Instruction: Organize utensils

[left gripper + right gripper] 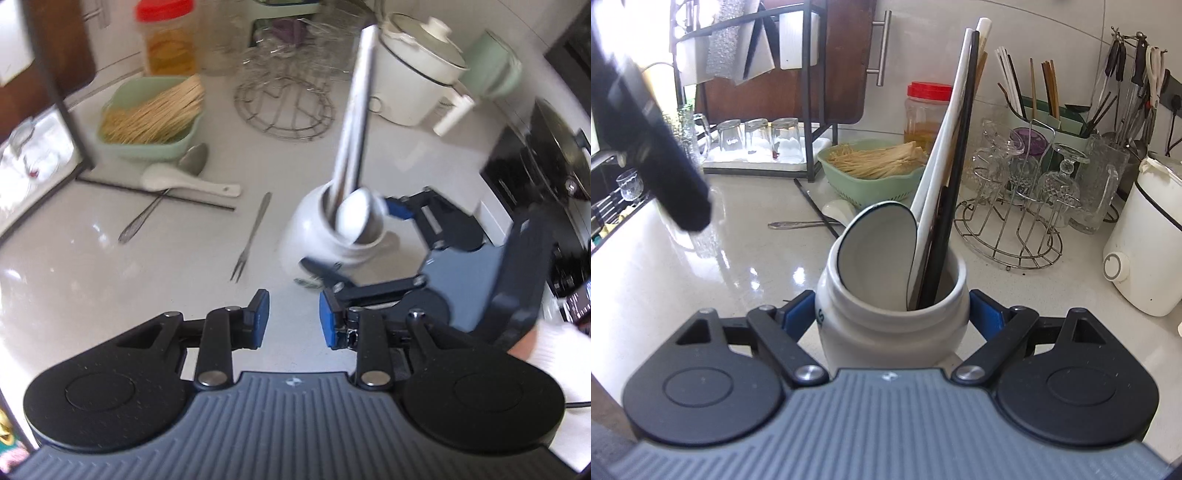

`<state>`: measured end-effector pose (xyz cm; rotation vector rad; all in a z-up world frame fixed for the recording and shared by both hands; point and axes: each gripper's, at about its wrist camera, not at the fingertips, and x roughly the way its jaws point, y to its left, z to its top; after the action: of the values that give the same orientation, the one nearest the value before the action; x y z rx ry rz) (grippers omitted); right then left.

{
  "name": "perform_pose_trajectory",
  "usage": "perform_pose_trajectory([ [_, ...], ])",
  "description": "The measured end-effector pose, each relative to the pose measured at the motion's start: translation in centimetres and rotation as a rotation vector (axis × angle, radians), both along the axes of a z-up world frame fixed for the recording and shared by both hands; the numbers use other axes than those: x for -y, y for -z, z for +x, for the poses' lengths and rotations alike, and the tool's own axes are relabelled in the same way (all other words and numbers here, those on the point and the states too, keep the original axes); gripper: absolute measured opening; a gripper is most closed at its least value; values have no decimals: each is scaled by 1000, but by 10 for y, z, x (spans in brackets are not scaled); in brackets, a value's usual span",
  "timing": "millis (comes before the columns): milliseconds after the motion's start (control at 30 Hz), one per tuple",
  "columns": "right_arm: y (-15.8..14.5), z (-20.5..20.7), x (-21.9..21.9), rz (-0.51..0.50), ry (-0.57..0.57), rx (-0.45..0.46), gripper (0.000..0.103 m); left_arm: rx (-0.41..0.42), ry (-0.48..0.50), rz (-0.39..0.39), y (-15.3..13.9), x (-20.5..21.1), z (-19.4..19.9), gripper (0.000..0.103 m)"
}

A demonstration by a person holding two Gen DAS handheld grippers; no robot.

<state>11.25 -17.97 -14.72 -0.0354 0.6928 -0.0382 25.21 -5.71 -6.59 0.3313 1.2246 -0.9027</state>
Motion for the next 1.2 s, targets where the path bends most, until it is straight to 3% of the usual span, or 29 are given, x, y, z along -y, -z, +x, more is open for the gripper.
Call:
perform_pose_trajectory([
  [267,-2,6,15,-3,-22,-19,90,30,-222,-45,46,-16,-3,34],
  [500,1,3,32,-5,-103,2,90,35,-435,-101,64,14,-13,34],
  [700,2,-3,44,7,-161,21,90,129,-441,4,70,46,-28,34],
  [933,0,-5,50,11,-191,14,90,180,-456,50,77,41,-21,34],
  [1200,2,-7,43,9,-128,25,90,242,-245,53,108,31,-12,34],
])
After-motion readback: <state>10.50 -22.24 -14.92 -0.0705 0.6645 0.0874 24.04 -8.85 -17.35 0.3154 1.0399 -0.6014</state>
